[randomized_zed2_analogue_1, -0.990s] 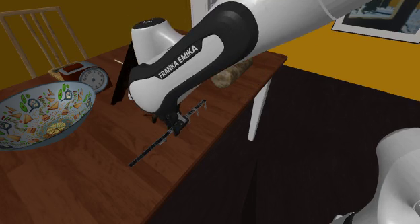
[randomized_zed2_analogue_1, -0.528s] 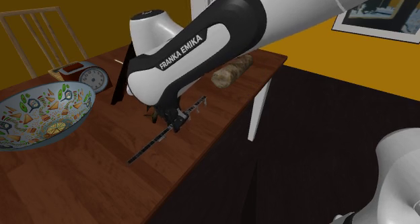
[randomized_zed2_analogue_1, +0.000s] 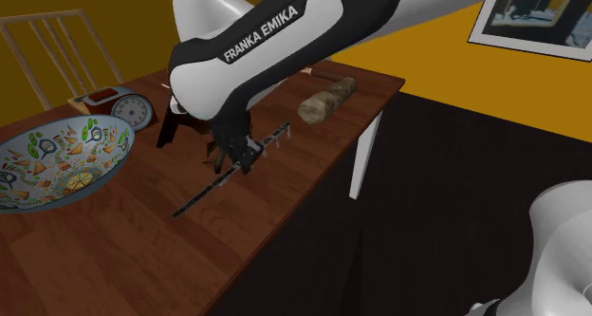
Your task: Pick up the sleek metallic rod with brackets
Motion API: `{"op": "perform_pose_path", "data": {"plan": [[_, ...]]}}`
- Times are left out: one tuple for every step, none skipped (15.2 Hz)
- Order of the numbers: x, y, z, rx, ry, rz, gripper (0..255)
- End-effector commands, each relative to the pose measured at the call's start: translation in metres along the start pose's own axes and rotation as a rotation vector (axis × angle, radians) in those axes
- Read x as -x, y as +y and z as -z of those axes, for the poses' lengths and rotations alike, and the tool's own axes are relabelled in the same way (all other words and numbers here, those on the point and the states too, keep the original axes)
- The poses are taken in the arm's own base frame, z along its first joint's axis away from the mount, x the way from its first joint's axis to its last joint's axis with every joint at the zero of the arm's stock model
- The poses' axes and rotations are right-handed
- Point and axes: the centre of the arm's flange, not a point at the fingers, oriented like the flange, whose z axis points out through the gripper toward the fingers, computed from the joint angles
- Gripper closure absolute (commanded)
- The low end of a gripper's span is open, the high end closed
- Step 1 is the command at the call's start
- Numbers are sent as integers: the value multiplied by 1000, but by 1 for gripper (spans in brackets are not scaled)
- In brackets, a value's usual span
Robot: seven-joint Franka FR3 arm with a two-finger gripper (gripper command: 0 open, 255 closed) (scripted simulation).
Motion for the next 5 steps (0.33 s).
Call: {"op": "perform_pose_path", "data": {"plan": [[1,-1,11,0,0,0,255],[1,-1,16,0,0,0,255],[1,-1,21,0,0,0,255],[1,-1,22,0,0,0,255],[1,-1,22,0,0,0,255]]}}
